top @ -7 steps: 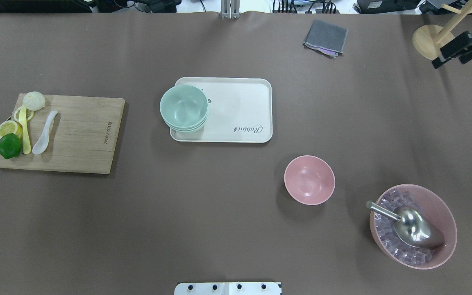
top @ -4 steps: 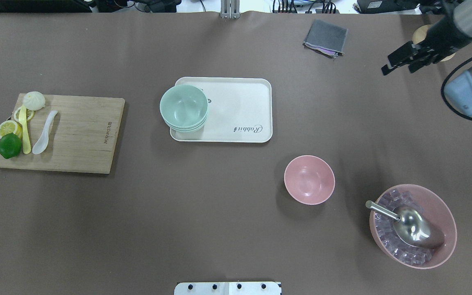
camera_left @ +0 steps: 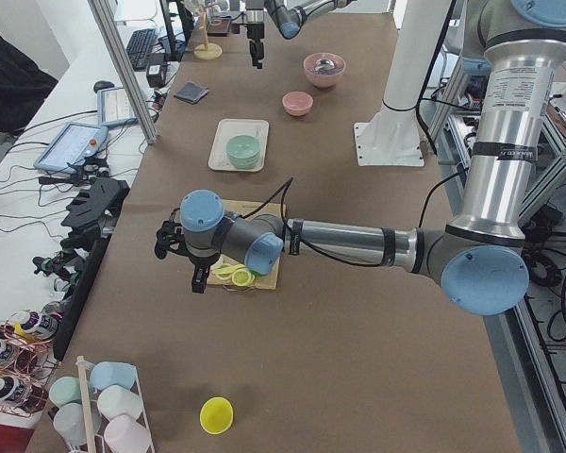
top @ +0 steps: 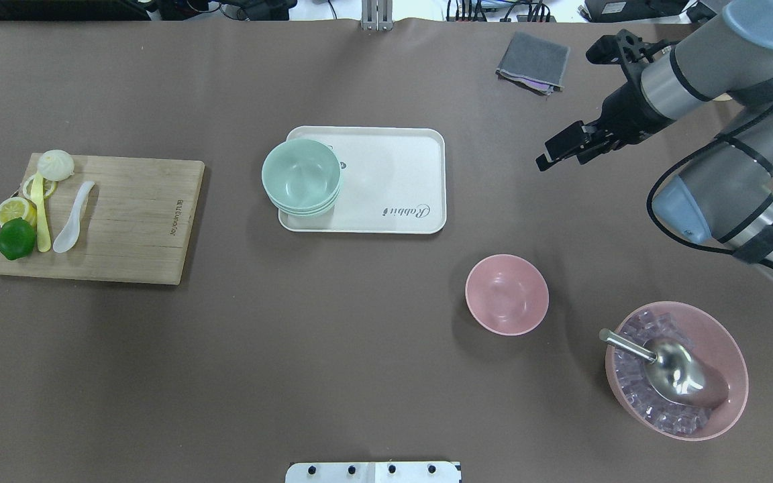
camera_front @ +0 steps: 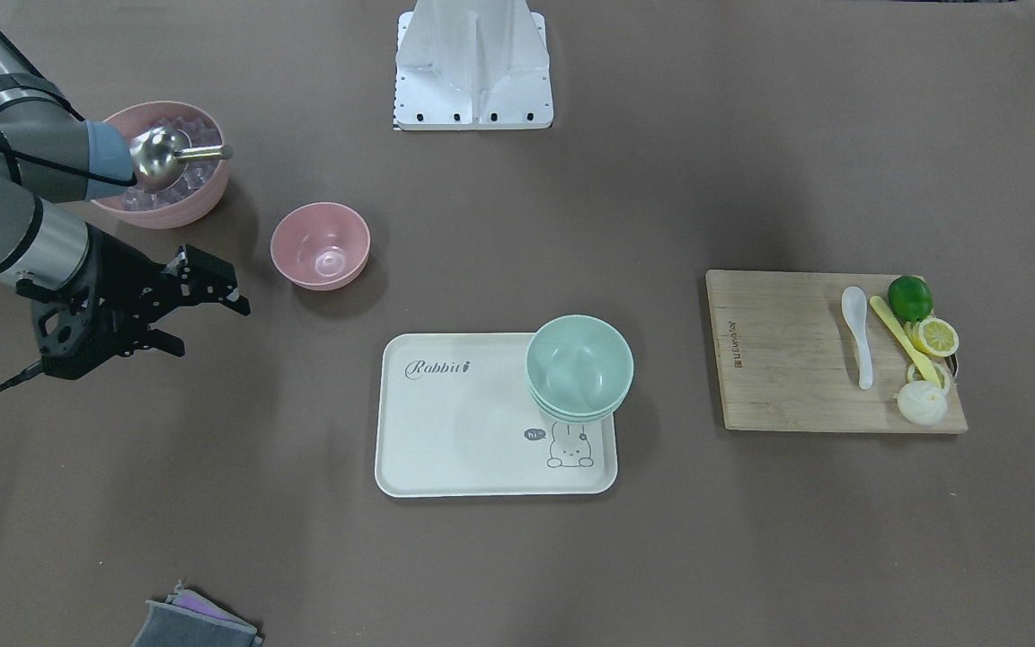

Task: Stack pink bowl on green and place spoon
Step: 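Reach right gripper to pink bowl rim while left gripper nears white spoon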

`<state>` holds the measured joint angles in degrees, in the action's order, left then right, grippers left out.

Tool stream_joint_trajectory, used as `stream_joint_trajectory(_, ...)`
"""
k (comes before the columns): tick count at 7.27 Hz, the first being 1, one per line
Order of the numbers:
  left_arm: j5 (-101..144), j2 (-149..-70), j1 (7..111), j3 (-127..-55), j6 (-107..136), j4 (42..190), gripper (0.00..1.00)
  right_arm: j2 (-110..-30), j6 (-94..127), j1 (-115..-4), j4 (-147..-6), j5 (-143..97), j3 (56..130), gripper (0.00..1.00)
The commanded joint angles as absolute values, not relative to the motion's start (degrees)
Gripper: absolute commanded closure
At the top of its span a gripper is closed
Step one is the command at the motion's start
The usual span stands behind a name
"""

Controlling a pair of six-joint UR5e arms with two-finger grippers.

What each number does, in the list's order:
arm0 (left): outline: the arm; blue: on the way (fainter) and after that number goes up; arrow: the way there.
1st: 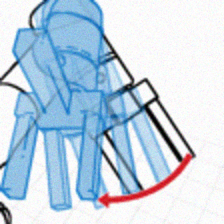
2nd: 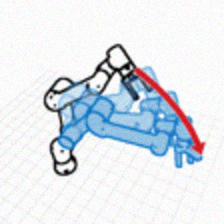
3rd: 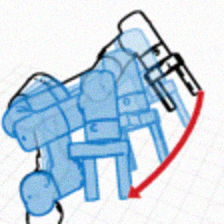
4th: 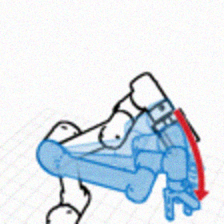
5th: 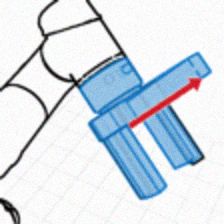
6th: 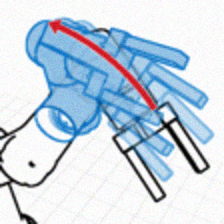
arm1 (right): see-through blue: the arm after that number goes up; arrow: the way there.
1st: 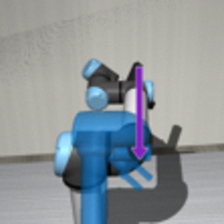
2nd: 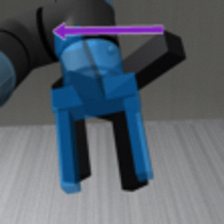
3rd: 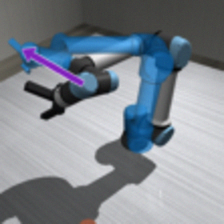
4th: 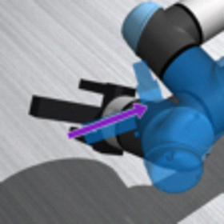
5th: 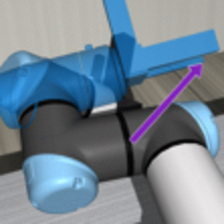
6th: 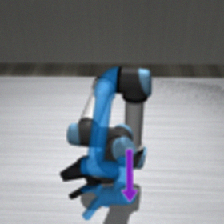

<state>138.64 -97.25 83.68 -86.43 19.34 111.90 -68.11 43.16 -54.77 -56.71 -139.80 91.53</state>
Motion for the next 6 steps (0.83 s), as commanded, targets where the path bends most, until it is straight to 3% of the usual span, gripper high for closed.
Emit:
stream_joint_trajectory(1,138.6,-99.6,79.5,-86.5,28.5,113.6,0.03,-69.5,49.1,-48.4,-49.1,-134.3,91.2,0.0)
stream_joint_trajectory(5,138.5,-104.1,74.4,-86.0,35.2,113.3,0.03,-71.5,49.7,-43.0,-49.2,-132.9,90.4,0.05)
stream_joint_trajectory(6,138.5,-104.8,74.2,-85.8,37.1,113.4,0.03,-71.6,49.7,-41.7,-49.3,-131.9,90.3,0.18)
